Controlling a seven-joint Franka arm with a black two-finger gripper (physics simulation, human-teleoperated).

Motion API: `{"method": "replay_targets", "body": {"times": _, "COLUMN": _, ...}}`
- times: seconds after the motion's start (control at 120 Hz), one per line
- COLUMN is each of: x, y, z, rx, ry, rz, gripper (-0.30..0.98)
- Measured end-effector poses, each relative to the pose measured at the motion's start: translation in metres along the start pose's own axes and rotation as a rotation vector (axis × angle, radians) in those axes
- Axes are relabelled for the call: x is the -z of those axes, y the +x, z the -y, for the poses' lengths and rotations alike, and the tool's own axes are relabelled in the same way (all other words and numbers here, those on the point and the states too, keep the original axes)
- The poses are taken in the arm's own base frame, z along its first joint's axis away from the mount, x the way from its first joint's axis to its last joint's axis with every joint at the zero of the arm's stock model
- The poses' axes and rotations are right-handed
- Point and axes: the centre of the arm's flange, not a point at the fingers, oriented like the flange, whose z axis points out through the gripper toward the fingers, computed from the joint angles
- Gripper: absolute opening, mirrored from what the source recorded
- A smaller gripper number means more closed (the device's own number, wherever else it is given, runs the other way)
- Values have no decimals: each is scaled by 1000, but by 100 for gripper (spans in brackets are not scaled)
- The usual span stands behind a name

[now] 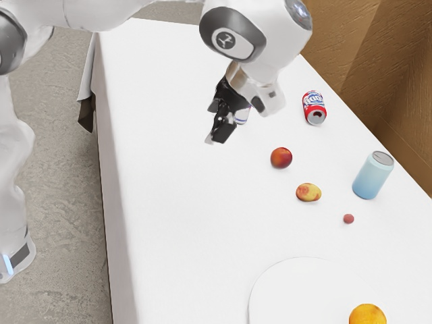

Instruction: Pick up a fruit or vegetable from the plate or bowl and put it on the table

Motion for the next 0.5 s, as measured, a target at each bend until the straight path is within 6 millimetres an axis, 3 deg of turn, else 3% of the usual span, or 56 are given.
{"method": "replay_targets", "body": {"times": 0.05, "x": 12, "y": 1, "z": -35, "rx": -56, "ry": 38, "rz": -72, "gripper": 68}}
{"method": "replay_targets", "body": {"times": 0.108, "x": 17, "y": 6, "z": -42, "rx": -56, "ry": 52, "rz": -127, "gripper": 68}}
{"method": "replay_targets", "body": {"times": 0.35, "x": 9, "y": 41, "z": 31, "rx": 115, "ry": 45, "rz": -270, "gripper": 69}}
{"method": "replay_targets", "body": {"times": 0.425, "x": 25, "y": 99, "z": 32, "rx": 92, "ry": 40, "rz": -351, "gripper": 69}}
{"method": "replay_targets", "body": {"times": 0.5, "x": 45, "y": 155, "z": 1, "rx": 8, "ry": 9, "rz": -430, "gripper": 69}}
